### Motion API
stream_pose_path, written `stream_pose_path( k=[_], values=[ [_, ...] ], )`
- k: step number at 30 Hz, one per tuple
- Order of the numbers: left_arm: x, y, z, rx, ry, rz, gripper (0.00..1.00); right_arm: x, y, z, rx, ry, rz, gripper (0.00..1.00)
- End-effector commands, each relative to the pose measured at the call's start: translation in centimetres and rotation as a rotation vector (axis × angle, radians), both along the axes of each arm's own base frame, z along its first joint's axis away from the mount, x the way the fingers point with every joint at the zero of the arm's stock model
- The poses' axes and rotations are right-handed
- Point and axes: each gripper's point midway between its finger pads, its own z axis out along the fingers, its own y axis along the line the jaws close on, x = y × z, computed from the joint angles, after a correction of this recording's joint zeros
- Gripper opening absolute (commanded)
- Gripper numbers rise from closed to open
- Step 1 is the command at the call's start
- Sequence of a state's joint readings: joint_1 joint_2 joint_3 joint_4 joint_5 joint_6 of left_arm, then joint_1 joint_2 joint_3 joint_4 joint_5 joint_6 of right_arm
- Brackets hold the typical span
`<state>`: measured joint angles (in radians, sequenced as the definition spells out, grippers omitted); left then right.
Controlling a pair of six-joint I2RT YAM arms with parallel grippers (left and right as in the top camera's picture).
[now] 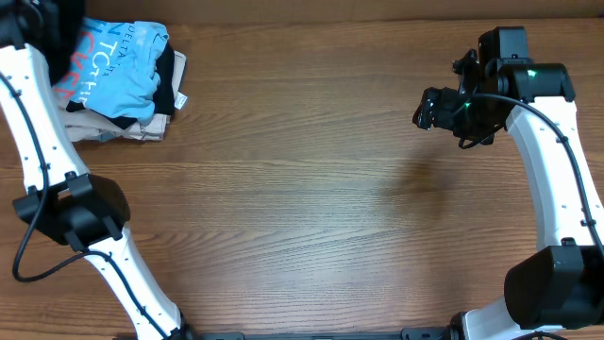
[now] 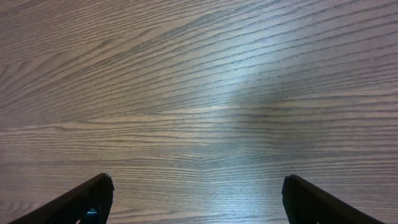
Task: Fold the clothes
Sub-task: 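Place the black bundle on top of the folded stack with the left gripper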
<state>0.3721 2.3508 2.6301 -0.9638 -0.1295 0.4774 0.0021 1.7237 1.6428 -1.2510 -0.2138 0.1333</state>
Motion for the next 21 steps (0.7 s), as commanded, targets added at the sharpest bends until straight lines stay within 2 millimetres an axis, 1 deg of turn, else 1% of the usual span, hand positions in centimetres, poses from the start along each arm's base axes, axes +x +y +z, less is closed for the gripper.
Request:
stream_pose_path(
  k=[1,3,9,11,14,16,18,19,20,21],
  values=[
    [1.1,-2.9,-1.0,-0.061,-0.004,-0.070,0.04,0.0,0.2,-0.1,0.012,0.002,0.007,0.90],
    [1.6,-4.6,-1.6,-0.106,-0.005,-0.103,0.04,0.1,0.2,0.0,0.012,-0.002,0.007,0.90],
    [2.3,-8.0,-2.0,-0.183,-0.006,-0.154,0.04,0.2,0.2,0.0,0.012,-0.007,0.007,0.90],
    [2.1,-9.5,-2.6,-0.209,0.023,-0.186,0.10,0.3,0.2,0.0,0.012,-0.011,0.007,0.91],
    [1.4,-11.4,-3.7,-0.238,0.083,-0.212,0.26,0.4,0.2,0.1,0.012,-0.016,0.007,0.90],
    [0.9,-12.4,-4.4,-0.251,0.123,-0.223,0.41,0.4,0.2,0.1,0.011,-0.016,0.007,0.91],
    [0.4,-13.3,-4.8,-0.261,0.155,-0.231,0.72,0.4,0.2,0.1,0.011,-0.016,0.007,0.91],
    [0.2,-13.6,-5.0,-0.265,0.169,-0.235,0.85,0.4,0.2,0.1,0.011,-0.017,0.007,0.91],
    [0.1,-14.0,-5.2,-0.267,0.178,-0.240,0.94,0.4,0.2,0.1,0.011,-0.018,0.007,0.91],
    [0.0,-14.3,-5.2,-0.267,0.182,-0.244,1.00,0.5,0.2,0.1,0.011,-0.020,0.007,0.91]
  ],
)
